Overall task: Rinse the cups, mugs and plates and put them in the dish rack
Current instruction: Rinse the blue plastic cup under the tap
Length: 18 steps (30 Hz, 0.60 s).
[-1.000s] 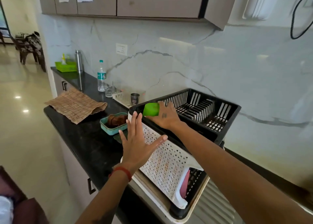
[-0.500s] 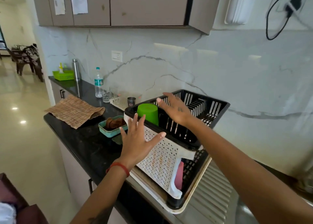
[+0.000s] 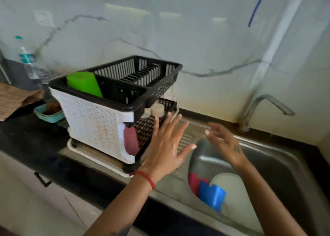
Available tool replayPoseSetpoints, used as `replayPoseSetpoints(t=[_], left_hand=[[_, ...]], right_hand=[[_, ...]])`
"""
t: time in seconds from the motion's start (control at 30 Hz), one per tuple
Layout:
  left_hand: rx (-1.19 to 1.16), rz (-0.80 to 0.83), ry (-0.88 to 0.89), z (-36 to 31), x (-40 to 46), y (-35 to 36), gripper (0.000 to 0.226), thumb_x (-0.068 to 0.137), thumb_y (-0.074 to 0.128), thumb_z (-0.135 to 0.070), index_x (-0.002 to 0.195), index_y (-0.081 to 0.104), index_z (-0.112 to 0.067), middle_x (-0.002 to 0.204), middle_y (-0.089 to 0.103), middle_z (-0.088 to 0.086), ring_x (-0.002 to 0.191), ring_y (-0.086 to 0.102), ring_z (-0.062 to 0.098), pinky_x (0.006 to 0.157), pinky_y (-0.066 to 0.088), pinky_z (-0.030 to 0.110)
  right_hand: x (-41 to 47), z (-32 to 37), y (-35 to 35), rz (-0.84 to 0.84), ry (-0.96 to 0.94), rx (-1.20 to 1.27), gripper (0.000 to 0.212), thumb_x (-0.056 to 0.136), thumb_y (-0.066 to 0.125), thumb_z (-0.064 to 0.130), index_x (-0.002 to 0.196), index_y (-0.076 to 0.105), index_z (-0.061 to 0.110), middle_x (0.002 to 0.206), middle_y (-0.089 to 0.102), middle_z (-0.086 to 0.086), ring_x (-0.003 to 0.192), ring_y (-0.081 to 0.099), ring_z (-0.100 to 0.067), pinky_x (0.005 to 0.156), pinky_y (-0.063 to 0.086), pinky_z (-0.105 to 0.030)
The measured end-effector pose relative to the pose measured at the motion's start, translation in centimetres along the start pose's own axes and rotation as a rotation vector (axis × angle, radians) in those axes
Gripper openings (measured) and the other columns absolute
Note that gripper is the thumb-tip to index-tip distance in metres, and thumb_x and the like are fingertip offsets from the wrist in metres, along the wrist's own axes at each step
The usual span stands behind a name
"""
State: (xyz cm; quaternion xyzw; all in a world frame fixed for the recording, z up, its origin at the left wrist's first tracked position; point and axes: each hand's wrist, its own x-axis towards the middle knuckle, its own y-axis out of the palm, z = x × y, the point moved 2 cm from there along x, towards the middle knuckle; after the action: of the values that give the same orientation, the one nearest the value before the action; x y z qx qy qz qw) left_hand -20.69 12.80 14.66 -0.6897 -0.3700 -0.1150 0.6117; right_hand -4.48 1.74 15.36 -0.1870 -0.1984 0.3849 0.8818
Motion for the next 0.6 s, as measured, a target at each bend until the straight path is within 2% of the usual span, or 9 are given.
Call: replayPoseSetpoints(t=[0.07, 0.17, 0.23, 0.33, 0.37, 0.47, 0.6], left_hand=[[-0.033, 0.158, -0.014, -1.4, -0.6, 4.1, 0.065, 0.093, 0.046, -0.056, 0.146, 0.038, -0.020, 0.157, 0.025, 0.003, 0.148, 0.008, 0.025, 0.119, 0.000, 0.050], [-0.080, 0.390, -0.074, -3.0, -1.9, 9.8, 0.064, 0.093, 0.043, -0.056, 0.148, 0.030, -0.026, 0.159, 0.020, -0.002, 0.149, 0.004, 0.019, 0.119, -0.005, 0.048], [-0.131, 0.504, -0.121, -4.0, -3.0, 13.0, 0.061, 0.093, 0.047, -0.053, 0.146, 0.032, -0.028, 0.156, 0.027, -0.004, 0.148, 0.011, 0.019, 0.119, -0.005, 0.045], [-0.201, 0.644, -0.220, -5.1, -5.4, 16.2, 0.056, 0.092, 0.052, -0.049, 0.142, 0.037, -0.030, 0.148, 0.039, -0.007, 0.143, 0.024, 0.016, 0.115, -0.001, 0.033], [-0.187, 0.709, -0.248, -5.4, -6.2, 17.2, 0.056, 0.092, 0.050, -0.051, 0.143, 0.036, -0.032, 0.148, 0.039, -0.008, 0.142, 0.025, 0.015, 0.114, -0.003, 0.033], [0.049, 0.941, -0.176, -5.8, -7.6, 19.1, 0.067, 0.092, 0.031, -0.066, 0.150, 0.026, -0.031, 0.156, 0.029, -0.005, 0.145, 0.016, 0.013, 0.112, -0.022, 0.047], [0.114, 1.029, -0.210, -5.6, -7.4, 19.9, 0.078, 0.087, 0.027, -0.076, 0.152, 0.016, -0.035, 0.158, 0.023, -0.002, 0.147, 0.011, 0.015, 0.102, -0.033, 0.044]], right_hand=[[-2.0, -4.9, -1.0, 0.030, 0.143, -0.001, 0.039, 0.089, 0.062, 0.032, 0.126, 0.053, 0.025, 0.127, 0.054, -0.003, 0.113, 0.055, -0.019, 0.093, 0.049, -0.040], [-3.9, -11.0, -1.2, 0.055, 0.254, -0.131, 0.044, 0.088, 0.065, 0.031, 0.129, 0.050, 0.024, 0.132, 0.051, -0.006, 0.114, 0.051, -0.017, 0.094, 0.047, -0.037], [-4.7, -14.1, -0.9, 0.095, 0.294, -0.214, 0.054, 0.088, 0.066, 0.032, 0.135, 0.047, 0.018, 0.137, 0.048, -0.008, 0.122, 0.047, -0.020, 0.102, 0.038, -0.032], [-5.6, -17.7, 0.2, 0.238, 0.323, -0.277, 0.066, 0.088, 0.065, 0.035, 0.143, 0.035, 0.014, 0.148, 0.038, -0.007, 0.135, 0.034, -0.021, 0.107, 0.025, -0.026], [-6.0, -18.8, 0.6, 0.290, 0.335, -0.279, 0.068, 0.089, 0.064, 0.035, 0.145, 0.031, 0.014, 0.151, 0.034, -0.006, 0.138, 0.031, -0.021, 0.109, 0.023, -0.026], [-7.5, -21.3, 1.8, 0.396, 0.314, -0.352, 0.069, 0.091, 0.060, 0.038, 0.147, 0.026, 0.015, 0.152, 0.030, -0.004, 0.141, 0.025, -0.020, 0.113, 0.017, -0.028], [-7.9, -22.8, 2.4, 0.365, 0.253, -0.390, 0.061, 0.088, 0.061, 0.037, 0.138, 0.035, 0.014, 0.135, 0.045, -0.007, 0.122, 0.043, -0.020, 0.103, 0.031, -0.027]])
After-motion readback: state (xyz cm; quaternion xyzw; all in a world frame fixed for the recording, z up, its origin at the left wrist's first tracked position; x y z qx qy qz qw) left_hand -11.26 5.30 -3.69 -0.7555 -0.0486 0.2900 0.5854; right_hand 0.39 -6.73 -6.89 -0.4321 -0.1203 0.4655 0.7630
